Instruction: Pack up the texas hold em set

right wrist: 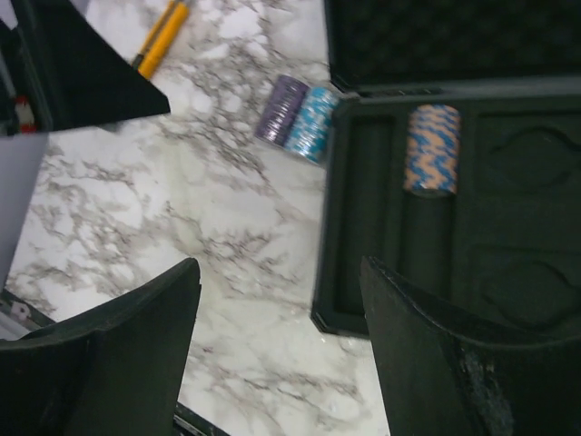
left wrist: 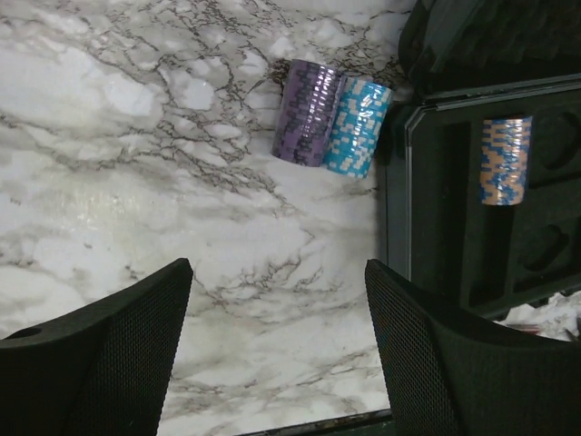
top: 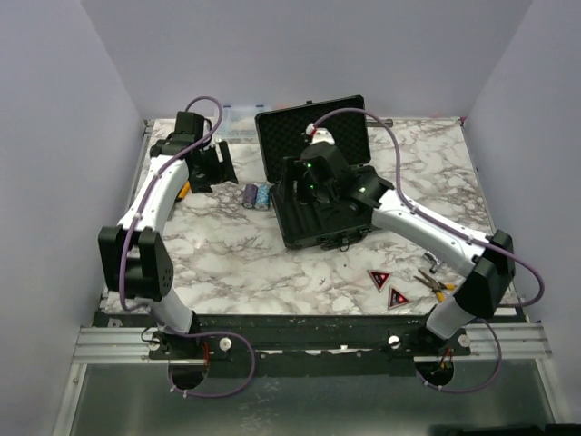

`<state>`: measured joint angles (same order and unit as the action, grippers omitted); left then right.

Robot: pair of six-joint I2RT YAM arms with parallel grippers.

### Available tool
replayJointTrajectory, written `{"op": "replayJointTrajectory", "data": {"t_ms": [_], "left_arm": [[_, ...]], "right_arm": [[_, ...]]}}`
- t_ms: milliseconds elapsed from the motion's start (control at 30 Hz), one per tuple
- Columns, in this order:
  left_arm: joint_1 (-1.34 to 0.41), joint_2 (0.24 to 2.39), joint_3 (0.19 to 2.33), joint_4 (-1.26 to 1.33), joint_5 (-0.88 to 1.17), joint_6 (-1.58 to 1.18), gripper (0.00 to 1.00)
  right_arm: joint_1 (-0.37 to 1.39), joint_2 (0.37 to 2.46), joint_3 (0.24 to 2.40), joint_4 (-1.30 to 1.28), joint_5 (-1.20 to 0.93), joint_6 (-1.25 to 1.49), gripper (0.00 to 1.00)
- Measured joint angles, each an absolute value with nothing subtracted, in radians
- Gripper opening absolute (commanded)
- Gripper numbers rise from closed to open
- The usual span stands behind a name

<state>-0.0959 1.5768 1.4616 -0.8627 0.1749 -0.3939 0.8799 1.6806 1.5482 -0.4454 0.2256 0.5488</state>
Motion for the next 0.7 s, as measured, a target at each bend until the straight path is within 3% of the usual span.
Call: {"op": "replayJointTrajectory", "data": {"t_ms": [433,700], "left_arm": [[-0.132,1.943,1.659,-0.904,0.203,-0.296,0.7],[-0.179,2.1,1.8,-0.952,0.193,-0.315,0.57]], "right_arm": [[0.873,1.293,1.234,-0.582,0.397,0.675,0.75],[0.873,1.187,1.198,-0.658,0.438,0.759,0.74]]}}
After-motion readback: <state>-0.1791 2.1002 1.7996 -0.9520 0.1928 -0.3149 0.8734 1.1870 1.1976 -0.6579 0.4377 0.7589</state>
